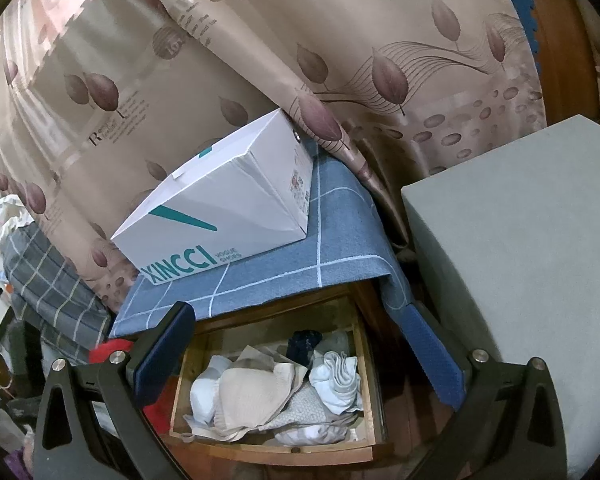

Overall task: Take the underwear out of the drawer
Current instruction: 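Lift the red sock with the left gripper over the white shoe box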

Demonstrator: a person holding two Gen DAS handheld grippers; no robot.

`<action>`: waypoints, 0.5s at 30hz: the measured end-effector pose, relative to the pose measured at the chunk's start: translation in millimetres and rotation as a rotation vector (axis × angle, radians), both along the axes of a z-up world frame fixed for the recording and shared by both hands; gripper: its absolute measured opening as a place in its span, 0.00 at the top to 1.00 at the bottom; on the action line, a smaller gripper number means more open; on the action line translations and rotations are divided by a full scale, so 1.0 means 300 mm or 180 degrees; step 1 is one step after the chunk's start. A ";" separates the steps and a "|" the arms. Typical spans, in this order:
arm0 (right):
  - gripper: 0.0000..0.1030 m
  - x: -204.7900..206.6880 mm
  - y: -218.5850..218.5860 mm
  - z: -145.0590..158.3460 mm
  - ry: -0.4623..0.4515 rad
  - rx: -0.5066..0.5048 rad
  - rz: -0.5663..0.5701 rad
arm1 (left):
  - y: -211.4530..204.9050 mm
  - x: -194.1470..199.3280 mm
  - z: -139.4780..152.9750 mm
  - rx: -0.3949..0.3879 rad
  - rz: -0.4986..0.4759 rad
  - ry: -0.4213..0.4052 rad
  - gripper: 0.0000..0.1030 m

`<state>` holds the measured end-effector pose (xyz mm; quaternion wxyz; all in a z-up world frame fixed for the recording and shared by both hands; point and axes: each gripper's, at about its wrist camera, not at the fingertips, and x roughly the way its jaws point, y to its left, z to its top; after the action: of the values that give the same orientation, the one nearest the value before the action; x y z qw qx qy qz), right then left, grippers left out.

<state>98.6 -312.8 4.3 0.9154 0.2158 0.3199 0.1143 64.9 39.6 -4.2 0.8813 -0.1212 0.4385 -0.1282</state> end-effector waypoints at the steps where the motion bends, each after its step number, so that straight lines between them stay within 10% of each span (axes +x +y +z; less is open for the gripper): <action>1: 0.00 0.000 0.001 0.000 -0.0002 -0.0011 0.0001 | 0.000 -0.003 0.011 0.0000 -0.0004 -0.0017 0.70; 15: 0.00 -0.001 0.020 0.001 -0.0007 -0.0095 0.0038 | -0.052 0.032 0.235 0.0074 -0.0107 -0.0370 0.69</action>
<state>98.4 -307.0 4.6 0.9182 0.2001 0.3219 0.1152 74.3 24.1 66.4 0.9043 -0.0959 0.3900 -0.1447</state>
